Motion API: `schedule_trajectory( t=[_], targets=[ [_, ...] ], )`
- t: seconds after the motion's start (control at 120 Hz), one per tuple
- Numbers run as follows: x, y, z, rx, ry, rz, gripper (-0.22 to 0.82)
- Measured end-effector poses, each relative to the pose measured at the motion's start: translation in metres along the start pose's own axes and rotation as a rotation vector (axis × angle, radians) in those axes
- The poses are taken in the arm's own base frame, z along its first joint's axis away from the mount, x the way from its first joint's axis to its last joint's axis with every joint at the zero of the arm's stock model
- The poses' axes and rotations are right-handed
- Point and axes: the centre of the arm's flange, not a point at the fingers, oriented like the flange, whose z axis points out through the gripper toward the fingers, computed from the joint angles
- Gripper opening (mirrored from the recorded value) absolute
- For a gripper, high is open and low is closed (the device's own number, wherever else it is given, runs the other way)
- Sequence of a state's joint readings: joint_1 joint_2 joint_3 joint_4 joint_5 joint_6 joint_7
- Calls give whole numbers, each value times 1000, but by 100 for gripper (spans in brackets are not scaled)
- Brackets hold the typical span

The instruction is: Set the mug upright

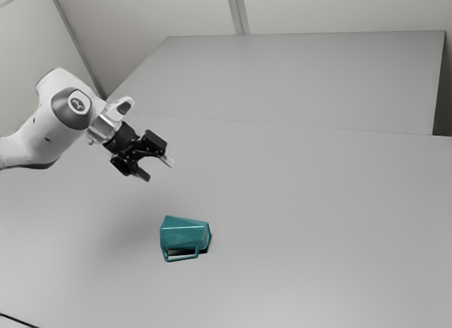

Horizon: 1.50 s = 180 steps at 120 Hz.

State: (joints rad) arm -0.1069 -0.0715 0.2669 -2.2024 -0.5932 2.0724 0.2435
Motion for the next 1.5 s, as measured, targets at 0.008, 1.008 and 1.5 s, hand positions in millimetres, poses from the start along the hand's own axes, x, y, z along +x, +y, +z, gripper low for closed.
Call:
schedule_trajectory(
  t=[0.008,1.008,1.5],
  targets=[
    [0,0,1,-1,-1,-2,60],
    [-19,-50,81,-123,-70,-235,60],
    [-35,-53,102,-158,-66,-293,60]
  ],
)
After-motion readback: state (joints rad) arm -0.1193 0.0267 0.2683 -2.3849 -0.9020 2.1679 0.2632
